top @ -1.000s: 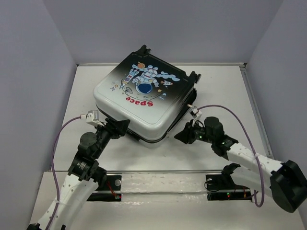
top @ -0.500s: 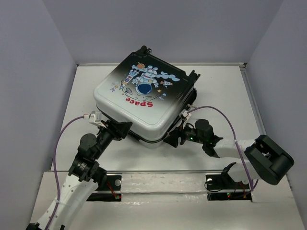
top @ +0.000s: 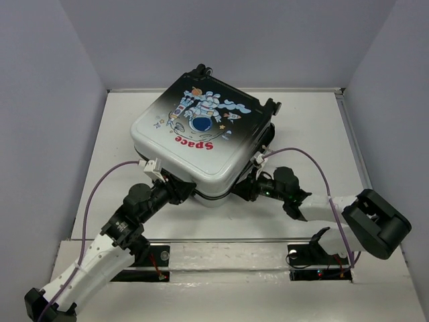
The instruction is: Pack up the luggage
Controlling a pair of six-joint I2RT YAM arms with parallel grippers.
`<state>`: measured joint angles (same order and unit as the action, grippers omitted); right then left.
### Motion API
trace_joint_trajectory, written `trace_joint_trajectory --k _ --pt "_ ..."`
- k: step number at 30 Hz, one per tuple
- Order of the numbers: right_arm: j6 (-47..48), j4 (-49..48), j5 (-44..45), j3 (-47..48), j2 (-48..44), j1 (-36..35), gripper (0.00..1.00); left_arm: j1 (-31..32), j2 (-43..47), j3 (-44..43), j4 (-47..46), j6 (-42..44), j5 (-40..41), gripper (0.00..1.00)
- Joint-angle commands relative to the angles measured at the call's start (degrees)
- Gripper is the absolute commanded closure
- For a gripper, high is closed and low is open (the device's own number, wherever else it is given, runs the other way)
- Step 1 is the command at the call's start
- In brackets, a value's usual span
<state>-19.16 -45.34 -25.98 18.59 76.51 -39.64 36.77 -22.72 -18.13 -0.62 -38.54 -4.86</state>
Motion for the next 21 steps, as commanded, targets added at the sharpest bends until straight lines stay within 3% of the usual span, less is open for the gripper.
trace_joint_trajectory --k 1,3,6,7,14,18,21 --pt "-2.29 -13.46 -0.83 0.75 -0.48 -1.76 0.84 0.93 -3.20 -1.47 -4.91 0.75 0.03 0.65" --pt "-2.46 -12.32 1.36 0.31 -1.18 -3.33 0.93 1.37 -4.43 -1.21 -6.05 0.66 -0.41 0.64" --pt "-2.64 -8.03 6.08 -0.74 -5.21 -8.33 0.93 1.81 -6.45 -0.94 -10.60 0.58 -0.85 0.64" --pt "-2.38 -2.18 8.55 -0.75 -6.62 -13.05 0.93 1.90 -7.07 -1.03 -11.85 0.49 -0.94 0.64" --pt "-7.99 25.17 38.32 2.58 -14.37 -35.57 0.93 1.98 -15.85 -4.18 -20.82 0.31 1.69 0.63" --pt "-13.36 28.03 44.43 6.19 -9.20 -44.28 0.93 2.16 -17.71 -5.77 -23.89 0.14 2.58 0.63" --pt "-12.05 23.64 47.14 13.12 0.43 -45.35 0.93 3.21 -19.37 -5.78 -25.48 -1.09 1.79 0.63"
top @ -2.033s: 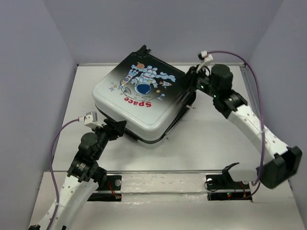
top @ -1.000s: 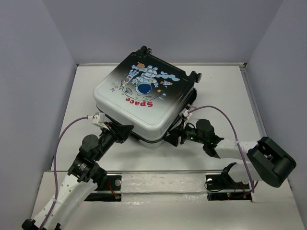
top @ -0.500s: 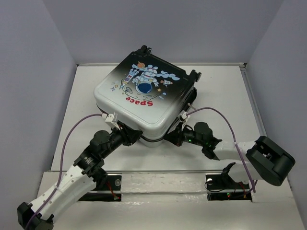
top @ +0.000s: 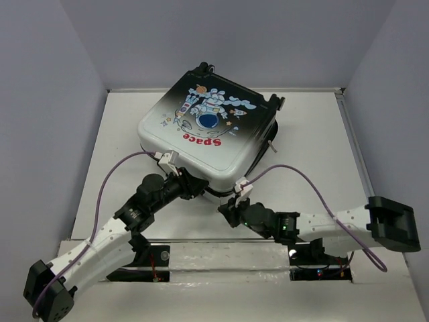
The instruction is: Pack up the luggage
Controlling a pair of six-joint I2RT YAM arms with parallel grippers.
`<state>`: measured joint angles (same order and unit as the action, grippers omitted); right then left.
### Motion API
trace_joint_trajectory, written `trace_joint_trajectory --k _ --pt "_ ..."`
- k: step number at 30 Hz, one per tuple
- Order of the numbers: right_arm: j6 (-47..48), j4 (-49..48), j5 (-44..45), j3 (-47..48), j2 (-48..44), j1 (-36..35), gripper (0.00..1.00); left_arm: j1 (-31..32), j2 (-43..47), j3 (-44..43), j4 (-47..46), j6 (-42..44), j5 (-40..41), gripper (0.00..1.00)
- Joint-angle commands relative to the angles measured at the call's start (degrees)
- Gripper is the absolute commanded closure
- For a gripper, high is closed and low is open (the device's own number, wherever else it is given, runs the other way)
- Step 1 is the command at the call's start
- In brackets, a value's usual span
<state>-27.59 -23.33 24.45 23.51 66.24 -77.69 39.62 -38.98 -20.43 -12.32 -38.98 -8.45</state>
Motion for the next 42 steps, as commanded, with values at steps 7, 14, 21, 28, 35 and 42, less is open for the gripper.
trace_joint_trajectory --k 7,14,21,28,35,42 --pt "2.02 -10.39 10.78 23.86 26.91 -7.30 0.93 1.61 -4.61 -5.58 -12.13 0.57 5.98 0.63" --pt "7.03 -38.59 24.15 18.96 34.03 -7.30 0.93 1.61 -1.98 -14.98 0.44 6.37 12.40 0.61" --pt "-2.01 -32.53 22.48 7.98 23.90 -7.30 0.80 -0.58 -4.77 -29.30 7.92 10.23 20.83 0.37" --pt "-15.99 17.10 25.73 5.59 -5.79 -5.37 0.71 -21.09 -19.88 -48.80 10.55 10.52 9.53 0.21" --pt "-15.04 33.18 18.99 2.16 -22.98 15.43 0.93 -41.94 -38.17 -56.74 12.05 7.79 -5.49 0.23" --pt "-5.64 25.02 5.55 6.89 -11.60 38.54 0.93 -48.49 -51.95 -55.24 8.00 4.35 -8.95 0.24"
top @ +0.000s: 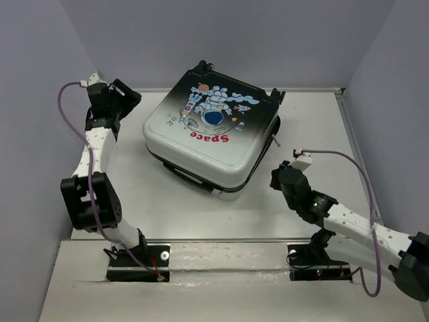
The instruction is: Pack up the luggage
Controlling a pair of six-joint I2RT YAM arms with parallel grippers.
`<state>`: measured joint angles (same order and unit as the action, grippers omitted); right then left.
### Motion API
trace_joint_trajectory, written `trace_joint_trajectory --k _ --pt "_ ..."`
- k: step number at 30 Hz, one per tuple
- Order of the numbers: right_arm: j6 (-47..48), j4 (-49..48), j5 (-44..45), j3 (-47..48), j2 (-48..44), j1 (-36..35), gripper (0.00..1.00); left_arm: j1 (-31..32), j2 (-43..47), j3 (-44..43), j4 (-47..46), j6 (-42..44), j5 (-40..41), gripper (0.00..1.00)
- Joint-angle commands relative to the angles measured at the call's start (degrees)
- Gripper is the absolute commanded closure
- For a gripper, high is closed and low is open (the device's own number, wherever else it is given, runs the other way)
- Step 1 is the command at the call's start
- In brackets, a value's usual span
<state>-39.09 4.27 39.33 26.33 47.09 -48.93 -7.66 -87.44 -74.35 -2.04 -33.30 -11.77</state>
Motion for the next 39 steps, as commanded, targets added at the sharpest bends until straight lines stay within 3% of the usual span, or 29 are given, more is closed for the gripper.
trace_joint_trajectory --k 1,4,6,11,17,23,31,35,38,39 --pt "6.56 -3.56 -10.84 4.69 9.06 9.81 0.93 -1.48 -5.18 -1.76 -1.83 -1.16 -5.72 0.24" --pt "7.36 -10.58 -17.68 6.10 14.23 19.45 0.93 -1.57 -9.58 -0.98 -2.09 -1.07 -5.72 0.24" --pt "7.54 -12.70 -21.13 7.41 18.53 22.28 0.93 -1.39 -11.96 -0.01 -3.31 -1.33 -6.16 0.24" --pt "7.63 -17.18 -25.35 11.54 27.50 25.19 0.93 0.97 -17.23 0.86 -2.00 -0.54 -7.04 0.24" --pt "6.05 -20.97 -32.20 15.94 34.99 26.95 0.93 4.67 -16.10 4.99 -1.12 0.95 -6.16 0.24" --pt "6.30 -21.59 -39.50 19.64 38.51 29.68 0.93 12.22 -6.88 18.08 -2.44 0.08 -2.65 0.24" --pt "19.64 -19.84 -68.99 32.18 47.21 35.29 0.92 14.86 11.31 32.59 -5.78 -4.41 -3.79 0.24" --pt "21.87 -16.40 -74.47 34.14 45.82 39.51 0.90 16.54 21.41 40.92 -6.13 -6.33 -6.24 0.24" --pt "21.34 -13.86 -77.38 35.28 44.15 41.90 0.79 16.71 30.80 43.05 -5.69 -7.04 -6.78 0.23" --pt "21.86 -13.16 -78.00 35.98 44.05 41.90 0.67 16.71 31.97 42.97 -4.91 -7.13 -6.77 0.23"
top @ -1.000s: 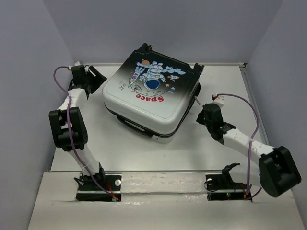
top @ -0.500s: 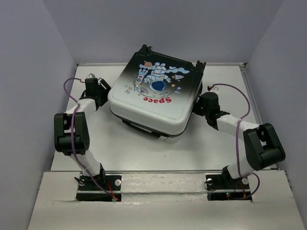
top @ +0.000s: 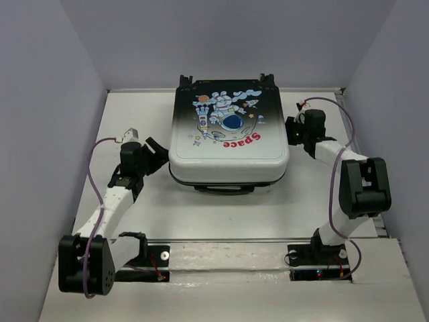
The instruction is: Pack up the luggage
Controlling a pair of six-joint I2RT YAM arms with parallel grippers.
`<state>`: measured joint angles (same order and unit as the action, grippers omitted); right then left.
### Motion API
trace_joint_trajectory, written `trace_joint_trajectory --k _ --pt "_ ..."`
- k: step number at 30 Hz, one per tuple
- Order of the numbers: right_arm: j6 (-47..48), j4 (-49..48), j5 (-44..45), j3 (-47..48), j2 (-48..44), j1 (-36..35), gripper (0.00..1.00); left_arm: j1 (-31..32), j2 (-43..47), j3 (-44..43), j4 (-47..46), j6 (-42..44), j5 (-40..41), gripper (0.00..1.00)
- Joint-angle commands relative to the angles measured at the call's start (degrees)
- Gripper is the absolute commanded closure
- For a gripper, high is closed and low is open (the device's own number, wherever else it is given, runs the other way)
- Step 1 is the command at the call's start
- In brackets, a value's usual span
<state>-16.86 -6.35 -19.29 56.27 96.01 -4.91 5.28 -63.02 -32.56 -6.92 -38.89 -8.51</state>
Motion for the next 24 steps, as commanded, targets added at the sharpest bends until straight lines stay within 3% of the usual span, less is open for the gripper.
trace_joint_trajectory --k 1,3,5,9,16,17,21,22,24 --pt "-0.36 -1.14 -19.64 7.17 -4.69 -2.12 0.61 3.86 8.78 0.92 0.41 -1.62 -10.03 0.23" --pt "-0.19 3.96 -18.60 9.55 -4.16 -2.12 0.45 3.86 11.85 -1.00 1.64 -1.36 -9.42 0.23" --pt "-1.15 8.17 -12.99 11.58 -4.95 -2.12 0.35 3.86 13.97 -4.68 4.10 -0.49 -7.76 0.23" --pt "-3.79 11.62 -0.61 10.88 -13.27 -0.98 0.32 3.77 18.45 -12.17 6.83 3.11 -1.52 0.21" --pt "-3.09 15.75 6.45 6.84 -29.28 -0.98 0.33 3.51 20.66 -17.28 9.55 5.85 2.53 0.18" --pt "-3.35 15.93 6.20 5.01 -33.30 -0.98 0.35 3.51 21.10 -16.23 9.55 5.93 2.71 0.18" --pt "-7.30 12.07 -6.70 -3.32 -42.55 -2.90 0.87 3.42 24.61 -12.55 8.76 6.46 1.05 0.17" --pt "-7.74 10.15 -9.68 -5.19 -47.18 -8.66 0.91 3.42 24.96 -11.84 9.02 6.81 0.43 0.17" --pt "-6.61 11.61 -7.54 -9.14 -53.17 -17.37 0.93 3.42 25.32 -10.25 10.51 8.47 -0.27 0.16"
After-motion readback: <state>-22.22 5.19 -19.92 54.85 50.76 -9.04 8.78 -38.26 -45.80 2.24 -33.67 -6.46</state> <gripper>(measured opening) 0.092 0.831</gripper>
